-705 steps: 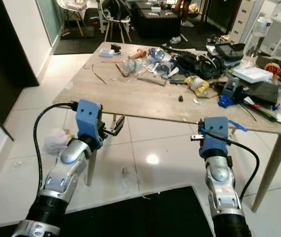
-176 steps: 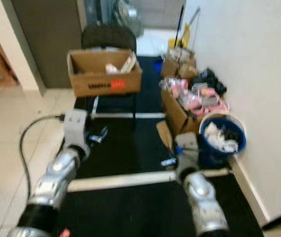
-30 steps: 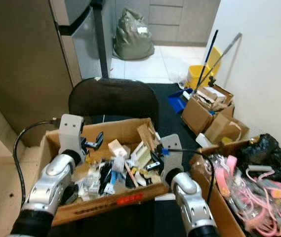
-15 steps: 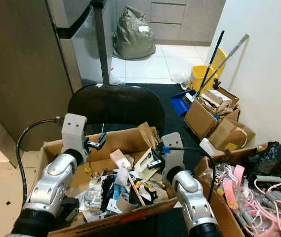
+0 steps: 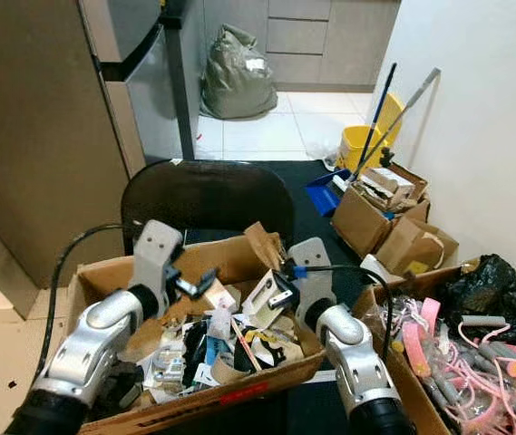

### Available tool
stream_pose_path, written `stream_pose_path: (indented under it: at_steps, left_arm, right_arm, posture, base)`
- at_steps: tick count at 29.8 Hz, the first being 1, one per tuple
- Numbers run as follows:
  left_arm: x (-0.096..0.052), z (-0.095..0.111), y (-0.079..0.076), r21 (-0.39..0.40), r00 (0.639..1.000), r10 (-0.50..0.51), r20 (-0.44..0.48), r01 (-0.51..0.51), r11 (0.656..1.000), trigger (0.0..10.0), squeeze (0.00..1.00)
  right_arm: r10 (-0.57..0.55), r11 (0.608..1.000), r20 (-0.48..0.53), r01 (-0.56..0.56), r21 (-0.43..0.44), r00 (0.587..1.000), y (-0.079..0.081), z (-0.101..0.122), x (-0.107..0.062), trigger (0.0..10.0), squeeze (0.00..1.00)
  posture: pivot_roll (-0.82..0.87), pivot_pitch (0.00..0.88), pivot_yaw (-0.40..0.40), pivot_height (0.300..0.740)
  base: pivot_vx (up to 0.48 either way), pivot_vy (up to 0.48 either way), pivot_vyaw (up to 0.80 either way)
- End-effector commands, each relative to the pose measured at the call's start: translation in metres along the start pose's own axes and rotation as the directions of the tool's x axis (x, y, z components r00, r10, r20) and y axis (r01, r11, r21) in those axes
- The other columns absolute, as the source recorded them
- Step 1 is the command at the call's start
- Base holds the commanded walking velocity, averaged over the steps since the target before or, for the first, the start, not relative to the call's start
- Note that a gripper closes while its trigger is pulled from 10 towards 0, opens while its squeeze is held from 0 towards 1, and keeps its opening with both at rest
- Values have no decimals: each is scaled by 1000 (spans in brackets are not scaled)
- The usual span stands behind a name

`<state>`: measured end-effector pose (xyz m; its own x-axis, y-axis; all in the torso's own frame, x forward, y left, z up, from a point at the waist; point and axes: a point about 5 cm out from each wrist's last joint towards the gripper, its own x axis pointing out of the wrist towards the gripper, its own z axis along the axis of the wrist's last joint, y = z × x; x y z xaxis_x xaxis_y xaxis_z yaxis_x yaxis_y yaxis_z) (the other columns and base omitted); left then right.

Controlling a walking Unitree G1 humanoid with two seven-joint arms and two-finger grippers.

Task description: Picking trash to rubbish bin

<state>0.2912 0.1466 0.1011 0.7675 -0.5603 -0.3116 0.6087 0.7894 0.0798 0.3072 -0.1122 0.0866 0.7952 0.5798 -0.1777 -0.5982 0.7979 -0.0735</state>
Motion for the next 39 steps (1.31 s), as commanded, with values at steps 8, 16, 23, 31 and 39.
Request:
stream_pose_path:
  at_steps: [8, 16, 23, 31, 39]
  left_arm:
    - [-14, -10, -3, -22, 984, -124, -127, 122, 992, 10000, 0]
    - [-11, -5, -5, -28, 983, -141, -119, 139, 990, 10000, 0]
    - [-9, -3, -6, -24, 977, -159, -143, 157, 987, 10000, 0]
    - [-12, -7, -4, -40, 978, -127, -163, 122, 992, 10000, 0]
    - [-12, -6, 0, -35, 978, -114, -173, 110, 993, 10000, 0]
  right_arm:
    - [216, 966, -71, -223, -130, 974, 24, 4, 24, 10000, 0]
    - [201, 965, -90, -213, -152, 975, 30, 8, 40, 10000, 0]
    - [185, 971, -72, -194, -139, 980, 29, 13, 46, 10000, 0]
    - [231, 968, -51, -234, -89, 972, 35, 16, 51, 10000, 404]
    - [147, 989, 26, -146, -34, 989, 27, 25, 51, 10000, 0]
  posture:
    - [-35, 51, -49, 740]
    - [-66, 55, -39, 740]
    - [-75, 64, -26, 740]
    - [-69, 70, -38, 740]
    - [-54, 69, -22, 740]
  base:
    - [0, 0, 0]
    - [0, 0, 0]
    - [0, 0, 0]
    - [0, 0, 0]
    - [0, 0, 0]
